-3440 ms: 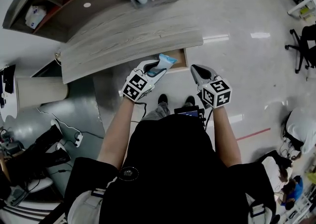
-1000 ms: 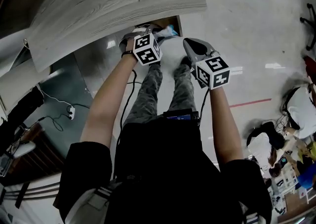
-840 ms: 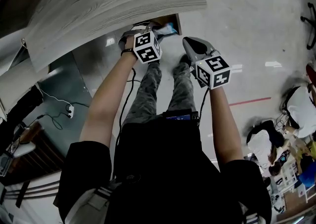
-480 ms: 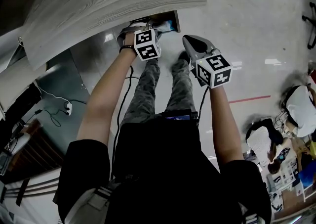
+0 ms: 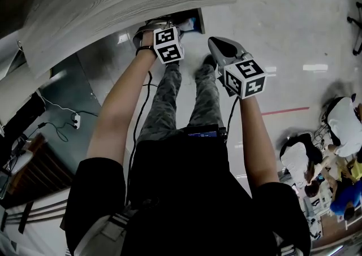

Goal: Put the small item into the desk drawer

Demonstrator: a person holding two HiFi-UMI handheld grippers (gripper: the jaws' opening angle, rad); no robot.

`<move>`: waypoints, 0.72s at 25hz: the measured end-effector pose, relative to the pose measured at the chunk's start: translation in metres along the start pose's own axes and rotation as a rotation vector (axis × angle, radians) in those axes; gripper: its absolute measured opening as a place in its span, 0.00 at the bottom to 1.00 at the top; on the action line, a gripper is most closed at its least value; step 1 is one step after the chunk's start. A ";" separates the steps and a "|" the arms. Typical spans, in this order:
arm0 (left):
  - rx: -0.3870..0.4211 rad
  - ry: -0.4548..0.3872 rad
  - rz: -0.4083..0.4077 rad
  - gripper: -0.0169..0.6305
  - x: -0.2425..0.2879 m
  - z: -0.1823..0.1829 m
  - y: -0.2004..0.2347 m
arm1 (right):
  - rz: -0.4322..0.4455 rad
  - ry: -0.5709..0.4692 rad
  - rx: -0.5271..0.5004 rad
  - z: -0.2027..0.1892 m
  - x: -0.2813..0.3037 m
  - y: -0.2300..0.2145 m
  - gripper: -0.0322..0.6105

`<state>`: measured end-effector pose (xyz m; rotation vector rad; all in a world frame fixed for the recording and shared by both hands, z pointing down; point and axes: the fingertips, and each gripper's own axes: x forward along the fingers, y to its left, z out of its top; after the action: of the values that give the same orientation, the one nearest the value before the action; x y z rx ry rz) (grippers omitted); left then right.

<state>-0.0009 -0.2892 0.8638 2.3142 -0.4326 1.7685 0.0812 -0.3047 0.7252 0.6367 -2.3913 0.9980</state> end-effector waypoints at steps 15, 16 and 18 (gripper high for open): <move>-0.021 -0.029 0.011 0.29 -0.003 -0.001 0.001 | 0.003 0.007 -0.012 -0.004 -0.003 0.009 0.05; -0.023 -0.031 0.017 0.30 -0.004 0.000 0.002 | 0.000 0.007 -0.011 -0.005 -0.005 0.009 0.05; -0.034 -0.036 0.017 0.34 -0.009 0.001 0.001 | -0.007 0.007 -0.012 -0.006 -0.008 0.010 0.05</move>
<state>-0.0024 -0.2897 0.8549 2.3288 -0.4859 1.7158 0.0832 -0.2922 0.7193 0.6356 -2.3851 0.9810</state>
